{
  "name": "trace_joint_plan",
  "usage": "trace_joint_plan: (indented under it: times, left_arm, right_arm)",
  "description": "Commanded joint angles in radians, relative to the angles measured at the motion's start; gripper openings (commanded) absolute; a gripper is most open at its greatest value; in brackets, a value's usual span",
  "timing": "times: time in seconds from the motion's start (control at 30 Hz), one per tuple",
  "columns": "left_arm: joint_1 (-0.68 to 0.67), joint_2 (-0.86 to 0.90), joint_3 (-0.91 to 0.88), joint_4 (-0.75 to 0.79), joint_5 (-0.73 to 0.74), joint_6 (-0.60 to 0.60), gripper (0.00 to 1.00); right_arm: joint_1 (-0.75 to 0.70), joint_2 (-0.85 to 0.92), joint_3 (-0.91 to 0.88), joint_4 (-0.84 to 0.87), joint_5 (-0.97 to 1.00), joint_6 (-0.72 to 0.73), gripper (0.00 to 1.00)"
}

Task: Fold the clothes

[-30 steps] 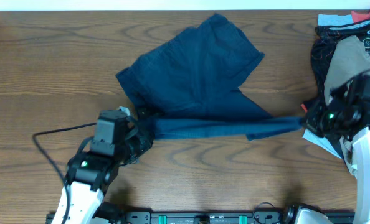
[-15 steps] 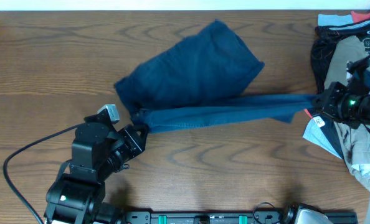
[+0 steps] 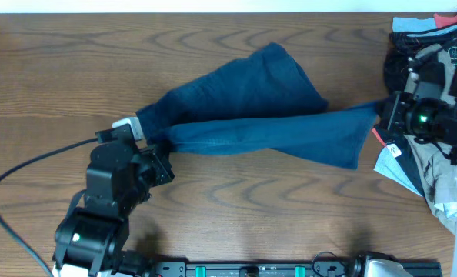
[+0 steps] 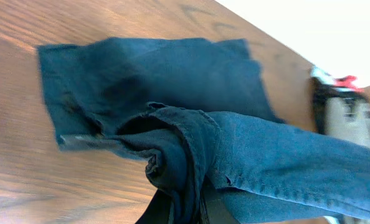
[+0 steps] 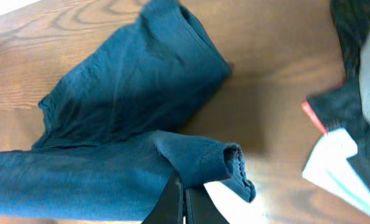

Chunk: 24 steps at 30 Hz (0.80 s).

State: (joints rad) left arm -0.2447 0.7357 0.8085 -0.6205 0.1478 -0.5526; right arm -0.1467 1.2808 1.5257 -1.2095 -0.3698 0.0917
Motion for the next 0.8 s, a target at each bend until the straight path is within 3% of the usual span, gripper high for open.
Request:
trace_joint_plan:
  times: [0.0, 0.2, 0.4, 0.77]
  left_arm:
    - [0.019, 0.033, 0.027, -0.006, -0.182, 0.070, 0.06]
    - [0.019, 0.067, 0.028, -0.002, -0.313, 0.033, 0.06]
    - [0.019, 0.145, 0.028, 0.020, -0.351, -0.006, 0.06]
    - [0.098, 0.399, 0.028, 0.243, -0.350, -0.004, 0.06]
  right_arm:
    - [0.037, 0.021, 0.028, 0.048, 0.093, -0.049, 0.01]
    - [0.116, 0.108, 0.028, 0.180, 0.093, -0.049, 0.01]
    - [0.161, 0.203, 0.028, 0.297, 0.093, -0.048, 0.01]
    - [0.206, 0.363, 0.028, 0.452, 0.093, -0.046, 0.01]
